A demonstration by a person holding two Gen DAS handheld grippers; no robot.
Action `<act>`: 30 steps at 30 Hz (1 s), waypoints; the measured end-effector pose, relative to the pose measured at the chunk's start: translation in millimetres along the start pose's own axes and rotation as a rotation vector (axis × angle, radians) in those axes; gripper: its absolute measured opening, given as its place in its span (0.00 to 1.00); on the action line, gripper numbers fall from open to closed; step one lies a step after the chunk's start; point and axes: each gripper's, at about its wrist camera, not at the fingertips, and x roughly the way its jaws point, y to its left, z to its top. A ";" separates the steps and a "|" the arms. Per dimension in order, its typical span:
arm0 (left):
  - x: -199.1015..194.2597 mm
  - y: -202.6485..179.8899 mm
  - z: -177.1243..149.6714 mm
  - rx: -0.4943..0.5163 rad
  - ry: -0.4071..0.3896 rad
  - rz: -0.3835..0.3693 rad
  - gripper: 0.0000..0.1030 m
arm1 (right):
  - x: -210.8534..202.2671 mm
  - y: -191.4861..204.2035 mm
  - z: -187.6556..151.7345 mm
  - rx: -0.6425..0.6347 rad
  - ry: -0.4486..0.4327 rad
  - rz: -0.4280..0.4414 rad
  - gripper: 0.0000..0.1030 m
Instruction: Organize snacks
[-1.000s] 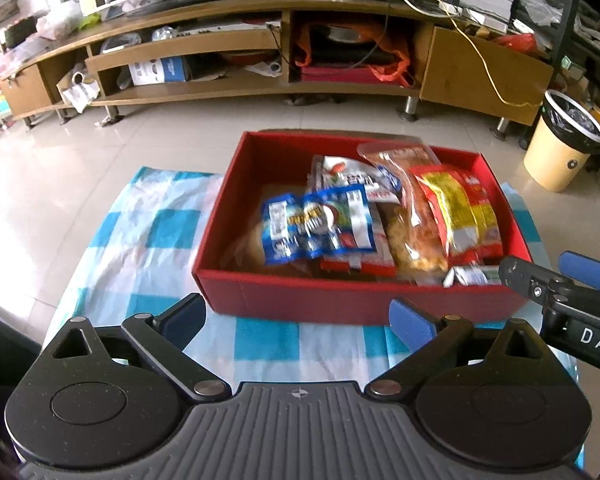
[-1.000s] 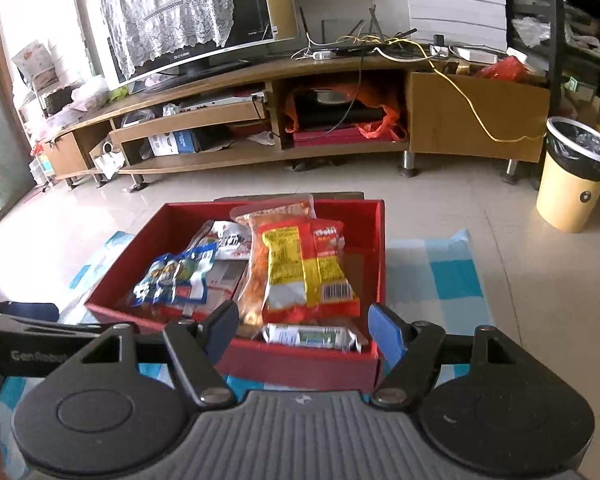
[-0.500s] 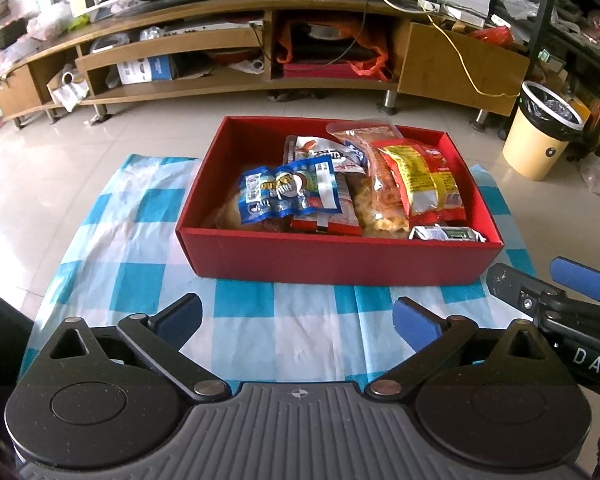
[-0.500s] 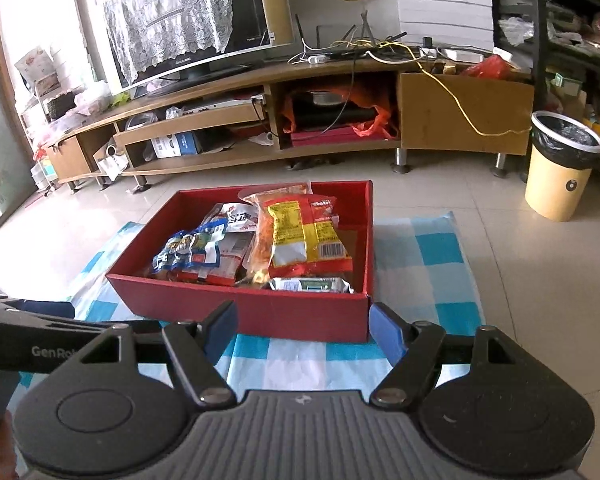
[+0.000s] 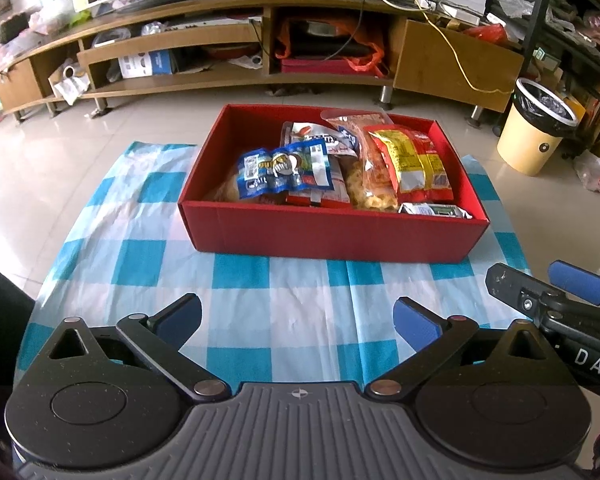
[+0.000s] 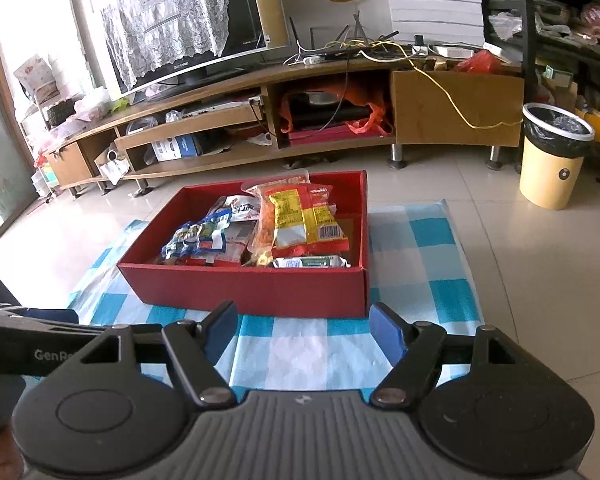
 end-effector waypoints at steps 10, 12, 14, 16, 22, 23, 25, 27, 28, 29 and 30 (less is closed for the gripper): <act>-7.4 1.2 -15.3 0.001 0.007 0.009 1.00 | -9.2 3.3 -11.9 -0.001 0.013 -0.008 0.67; -8.8 2.0 -17.1 0.000 0.009 0.009 1.00 | -11.3 3.8 -14.0 0.000 0.015 -0.007 0.67; -11.4 3.1 -19.2 -0.004 0.007 0.007 1.00 | -13.8 3.3 -16.4 0.008 0.016 -0.006 0.67; -13.5 3.7 -20.3 -0.007 0.004 0.007 1.00 | -15.5 3.1 -18.5 0.011 0.017 -0.011 0.67; -16.8 4.4 -23.3 -0.013 0.001 0.004 1.00 | -18.5 0.3 -22.0 0.025 0.028 -0.022 0.67; -16.9 4.2 -24.2 -0.011 0.002 0.004 1.00 | -19.0 0.6 -22.3 0.026 0.028 -0.020 0.67; -17.4 3.6 -25.9 -0.008 0.001 0.010 1.00 | -19.9 1.6 -23.8 0.026 0.030 -0.018 0.67; -17.7 3.4 -26.7 -0.003 0.000 0.014 1.00 | -20.5 2.2 -25.2 0.026 0.032 -0.016 0.67; -17.7 3.2 -27.2 -0.003 -0.001 0.015 1.00 | -20.8 2.3 -25.6 0.028 0.033 -0.013 0.67; -17.6 2.8 -27.6 -0.001 -0.001 0.016 1.00 | -21.4 2.3 -26.4 0.028 0.034 -0.011 0.67; -17.4 2.4 -28.2 0.001 0.000 0.017 1.00 | -21.7 2.4 -26.8 0.029 0.035 -0.009 0.67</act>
